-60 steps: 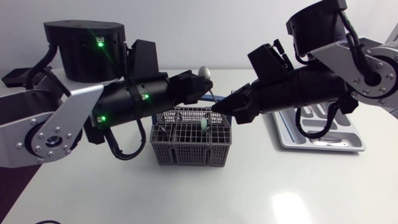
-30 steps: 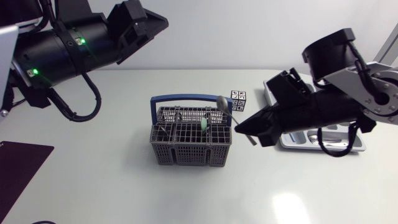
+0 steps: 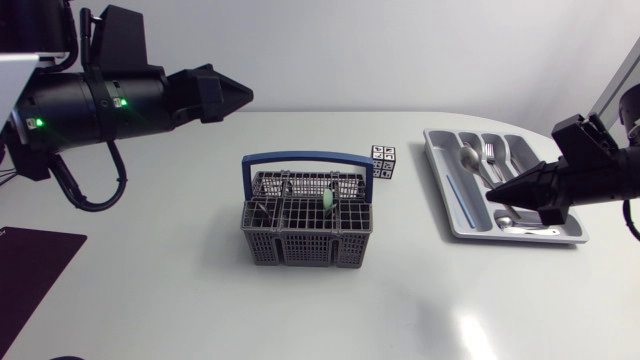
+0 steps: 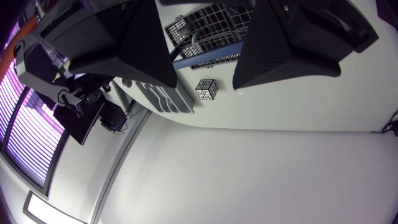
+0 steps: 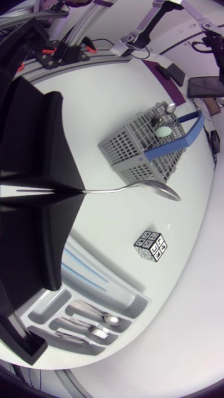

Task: Transfer all utensils from the basket to the drawer tray.

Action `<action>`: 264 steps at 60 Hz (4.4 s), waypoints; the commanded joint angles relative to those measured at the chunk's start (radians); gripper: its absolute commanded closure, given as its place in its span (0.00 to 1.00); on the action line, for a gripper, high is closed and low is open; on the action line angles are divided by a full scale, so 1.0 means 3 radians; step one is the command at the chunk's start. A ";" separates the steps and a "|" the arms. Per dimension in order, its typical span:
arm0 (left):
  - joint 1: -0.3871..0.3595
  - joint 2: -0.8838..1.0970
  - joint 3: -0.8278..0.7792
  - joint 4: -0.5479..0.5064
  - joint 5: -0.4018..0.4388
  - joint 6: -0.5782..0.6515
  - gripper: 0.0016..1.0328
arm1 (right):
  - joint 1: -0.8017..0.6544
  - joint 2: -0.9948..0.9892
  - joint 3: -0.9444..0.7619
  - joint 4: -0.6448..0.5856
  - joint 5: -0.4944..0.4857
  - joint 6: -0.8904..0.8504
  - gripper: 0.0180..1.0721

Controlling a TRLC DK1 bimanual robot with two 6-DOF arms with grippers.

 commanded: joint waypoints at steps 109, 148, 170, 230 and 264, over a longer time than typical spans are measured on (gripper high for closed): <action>-0.0354 0.0341 -0.0047 -0.1580 -0.0041 0.4950 0.34 | -0.0350 0.0253 -0.0561 0.1451 0.1312 -0.1794 0.04; -0.0298 0.0858 -0.0006 -0.1223 -0.0245 0.5466 0.57 | 0.1409 -0.1189 -0.0995 0.0689 0.1593 -0.0577 0.04; -0.0298 0.1088 0.0122 -0.1130 -0.0266 0.5573 0.78 | 0.1874 -0.1338 -0.1036 0.0632 0.1793 -0.0250 0.04; -0.0333 0.0658 0.0419 -0.1284 -0.0327 0.5563 0.97 | 0.2150 -0.1598 -0.1072 0.0515 0.1803 -0.0009 0.04; -0.0528 0.0213 0.0587 -0.1601 -0.0537 0.5517 0.97 | 0.2513 -0.1624 -0.0791 0.0484 0.1859 0.0533 0.04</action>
